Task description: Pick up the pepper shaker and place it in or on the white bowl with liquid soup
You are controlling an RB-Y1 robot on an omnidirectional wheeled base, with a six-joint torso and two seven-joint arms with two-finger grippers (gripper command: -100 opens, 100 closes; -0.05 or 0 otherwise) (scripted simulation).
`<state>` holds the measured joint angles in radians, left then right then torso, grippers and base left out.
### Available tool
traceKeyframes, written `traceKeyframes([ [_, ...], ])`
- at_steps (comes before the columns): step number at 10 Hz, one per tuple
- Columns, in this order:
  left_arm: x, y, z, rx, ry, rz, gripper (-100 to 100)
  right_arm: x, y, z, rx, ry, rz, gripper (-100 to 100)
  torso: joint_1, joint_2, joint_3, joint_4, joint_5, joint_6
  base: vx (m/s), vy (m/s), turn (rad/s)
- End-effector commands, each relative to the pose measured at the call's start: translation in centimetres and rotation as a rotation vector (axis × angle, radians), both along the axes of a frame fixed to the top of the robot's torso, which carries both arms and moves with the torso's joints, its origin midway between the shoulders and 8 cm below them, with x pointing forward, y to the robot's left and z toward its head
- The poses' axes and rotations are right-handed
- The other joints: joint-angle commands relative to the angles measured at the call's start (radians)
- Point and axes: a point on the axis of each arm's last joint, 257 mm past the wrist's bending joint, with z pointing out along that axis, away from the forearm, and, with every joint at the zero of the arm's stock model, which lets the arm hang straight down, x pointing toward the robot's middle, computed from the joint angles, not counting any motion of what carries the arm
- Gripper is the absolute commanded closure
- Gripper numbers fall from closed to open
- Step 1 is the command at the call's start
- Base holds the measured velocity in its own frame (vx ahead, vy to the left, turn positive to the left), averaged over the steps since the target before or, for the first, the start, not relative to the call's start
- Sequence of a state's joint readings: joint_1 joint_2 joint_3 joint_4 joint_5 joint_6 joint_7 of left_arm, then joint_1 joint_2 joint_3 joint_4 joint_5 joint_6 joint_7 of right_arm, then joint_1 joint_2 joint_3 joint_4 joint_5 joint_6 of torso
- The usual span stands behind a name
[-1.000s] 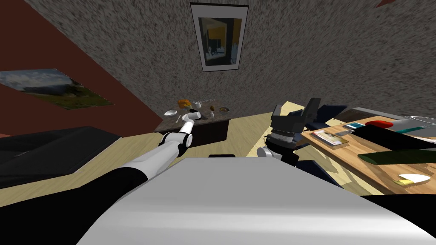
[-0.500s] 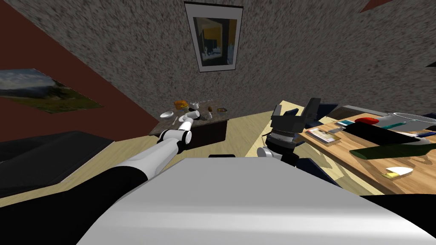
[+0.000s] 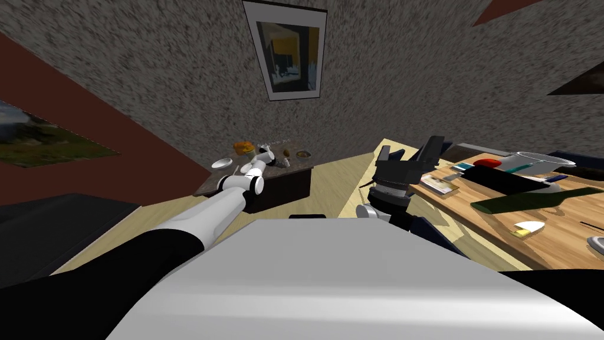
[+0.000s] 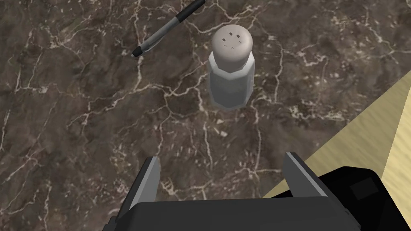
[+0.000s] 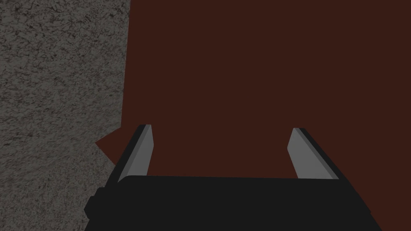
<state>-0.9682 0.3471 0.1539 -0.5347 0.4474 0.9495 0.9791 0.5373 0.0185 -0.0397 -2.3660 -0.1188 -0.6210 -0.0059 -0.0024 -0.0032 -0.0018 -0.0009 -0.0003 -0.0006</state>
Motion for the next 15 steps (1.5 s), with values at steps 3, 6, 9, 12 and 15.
traceKeyframes([
  [3, -0.6, 0.3, 0.0, -0.027, 0.046, 0.021, -100, 0.0, 0.0, 0.0, 0.000, 0.000, 0.000, 0, 0.001, 0.000, 0.000, 0.000, 0.000, 0.000, 0.043, -0.011, -0.061],
  [6, -1.2, 0.8, 0.5, -0.065, 0.092, 0.050, -100, 0.0, 0.0, 0.0, 0.000, 0.000, 0.000, 0, 0.000, -0.003, -0.001, 0.000, 0.000, 0.000, 0.098, -0.016, -0.113],
  [9, -1.2, 1.6, -0.1, -0.062, 0.085, 0.075, -100, 0.0, 0.0, 0.0, 0.000, 0.000, 0.000, 0, 0.001, 0.001, 0.001, 0.000, 0.000, 0.000, 0.023, 0.008, -0.074],
  [12, -1.3, 2.2, -0.5, -0.063, 0.084, 0.095, -100, 0.0, 0.0, 0.0, 0.000, 0.000, 0.000, 0, 0.004, 0.005, 0.003, 0.001, 0.001, 0.000, -0.015, 0.037, -0.101],
  [15, -1.5, 2.9, -1.0, -0.065, 0.084, 0.120, -100, 0.0, 0.0, 0.0, 0.000, 0.000, 0.000, 0, 0.004, 0.005, 0.003, 0.001, 0.001, -0.001, -0.015, 0.031, -0.107],
])
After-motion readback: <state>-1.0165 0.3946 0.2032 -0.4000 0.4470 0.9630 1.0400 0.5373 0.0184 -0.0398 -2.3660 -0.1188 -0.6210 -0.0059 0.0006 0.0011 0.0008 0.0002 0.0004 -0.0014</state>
